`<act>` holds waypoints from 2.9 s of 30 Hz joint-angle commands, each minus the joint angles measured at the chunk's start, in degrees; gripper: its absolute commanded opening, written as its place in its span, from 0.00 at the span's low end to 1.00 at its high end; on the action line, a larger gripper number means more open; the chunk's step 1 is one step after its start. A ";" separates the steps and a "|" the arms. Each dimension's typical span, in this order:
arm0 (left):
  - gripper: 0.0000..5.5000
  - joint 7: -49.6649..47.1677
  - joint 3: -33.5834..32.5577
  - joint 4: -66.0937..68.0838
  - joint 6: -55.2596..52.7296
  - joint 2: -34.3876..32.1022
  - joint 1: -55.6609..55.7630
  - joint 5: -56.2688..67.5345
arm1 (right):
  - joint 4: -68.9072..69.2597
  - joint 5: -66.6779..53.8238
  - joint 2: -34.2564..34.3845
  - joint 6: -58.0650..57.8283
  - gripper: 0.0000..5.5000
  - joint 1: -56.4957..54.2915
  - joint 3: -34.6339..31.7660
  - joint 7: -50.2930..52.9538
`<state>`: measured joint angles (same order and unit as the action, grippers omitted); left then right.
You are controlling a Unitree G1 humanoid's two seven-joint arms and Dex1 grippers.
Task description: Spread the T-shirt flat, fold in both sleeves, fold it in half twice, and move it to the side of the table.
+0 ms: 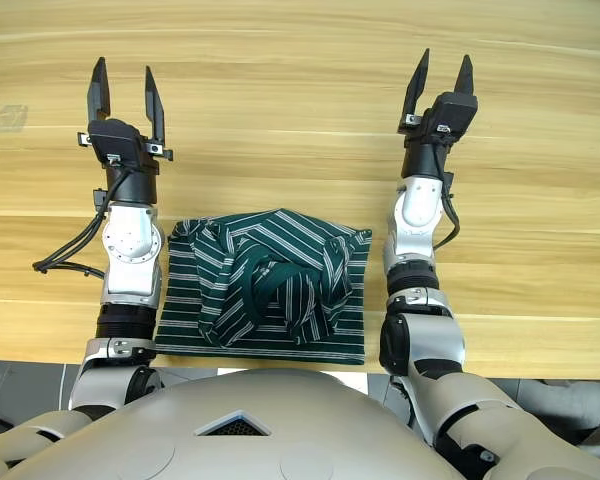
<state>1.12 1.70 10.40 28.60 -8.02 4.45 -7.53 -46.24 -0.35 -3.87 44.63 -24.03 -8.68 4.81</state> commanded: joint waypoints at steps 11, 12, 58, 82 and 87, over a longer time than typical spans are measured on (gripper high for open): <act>0.45 39.50 9.07 -40.76 -32.02 -29.12 -28.27 19.39 | 0.62 1.32 2.49 -1.47 0.49 -1.10 1.67 1.53; 0.45 40.58 9.33 -40.69 -32.65 -30.70 -29.05 18.50 | 0.63 1.46 2.67 -1.60 0.49 -1.18 1.84 1.70; 0.27 44.10 18.48 -30.55 -27.80 -29.85 -30.74 10.58 | 1.98 2.43 3.88 -2.48 0.49 -1.19 4.76 2.69; 0.01 41.09 12.86 -25.70 -30.56 -21.67 -14.94 15.48 | 14.44 -7.54 2.56 -9.31 0.49 3.06 7.38 -13.82; 0.01 40.88 12.74 -25.91 -30.60 -21.67 -15.64 14.99 | 46.51 -20.67 -3.43 -38.13 0.49 18.79 15.51 -25.13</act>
<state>42.14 14.52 -15.27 -1.30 -29.19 -11.05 8.12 -12.76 -15.20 -3.56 19.06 -12.31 3.18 -16.51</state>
